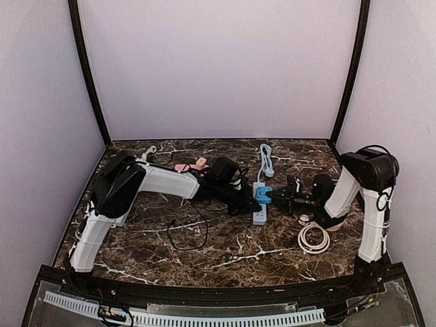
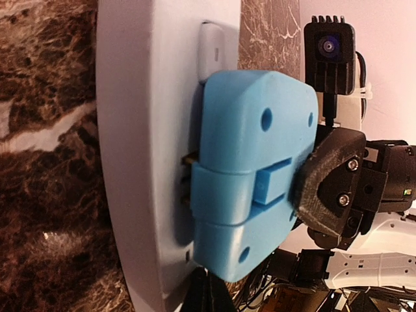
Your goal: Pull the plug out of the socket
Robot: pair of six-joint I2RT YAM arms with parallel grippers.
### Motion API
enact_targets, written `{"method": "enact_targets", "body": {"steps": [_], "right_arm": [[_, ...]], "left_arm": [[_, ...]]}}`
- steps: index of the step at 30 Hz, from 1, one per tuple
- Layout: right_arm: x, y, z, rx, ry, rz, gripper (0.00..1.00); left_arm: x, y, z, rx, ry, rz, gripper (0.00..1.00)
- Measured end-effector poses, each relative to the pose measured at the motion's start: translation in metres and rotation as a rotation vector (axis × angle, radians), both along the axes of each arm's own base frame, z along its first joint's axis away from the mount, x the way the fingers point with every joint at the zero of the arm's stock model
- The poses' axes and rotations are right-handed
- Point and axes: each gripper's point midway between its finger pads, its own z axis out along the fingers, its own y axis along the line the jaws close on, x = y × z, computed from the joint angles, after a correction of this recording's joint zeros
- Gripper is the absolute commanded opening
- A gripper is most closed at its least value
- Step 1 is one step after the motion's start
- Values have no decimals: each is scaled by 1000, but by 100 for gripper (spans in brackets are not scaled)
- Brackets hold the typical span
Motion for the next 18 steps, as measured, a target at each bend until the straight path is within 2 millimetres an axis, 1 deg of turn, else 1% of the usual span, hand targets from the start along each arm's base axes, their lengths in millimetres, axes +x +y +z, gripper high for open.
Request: {"method": "enact_targets", "body": {"steps": [3, 9, 15, 18], "right_arm": [[0, 1, -7, 40, 10, -2, 0], [-3, 4, 11, 95, -42, 27, 0], [-4, 4, 19, 100, -59, 35, 0], [-4, 4, 27, 83, -79, 38, 0]], "left_arm": [[1, 0, -2, 10, 4, 8, 0], [1, 1, -3, 15, 7, 12, 0], [1, 1, -3, 15, 7, 13, 0], [1, 1, -2, 22, 2, 9, 0]]}}
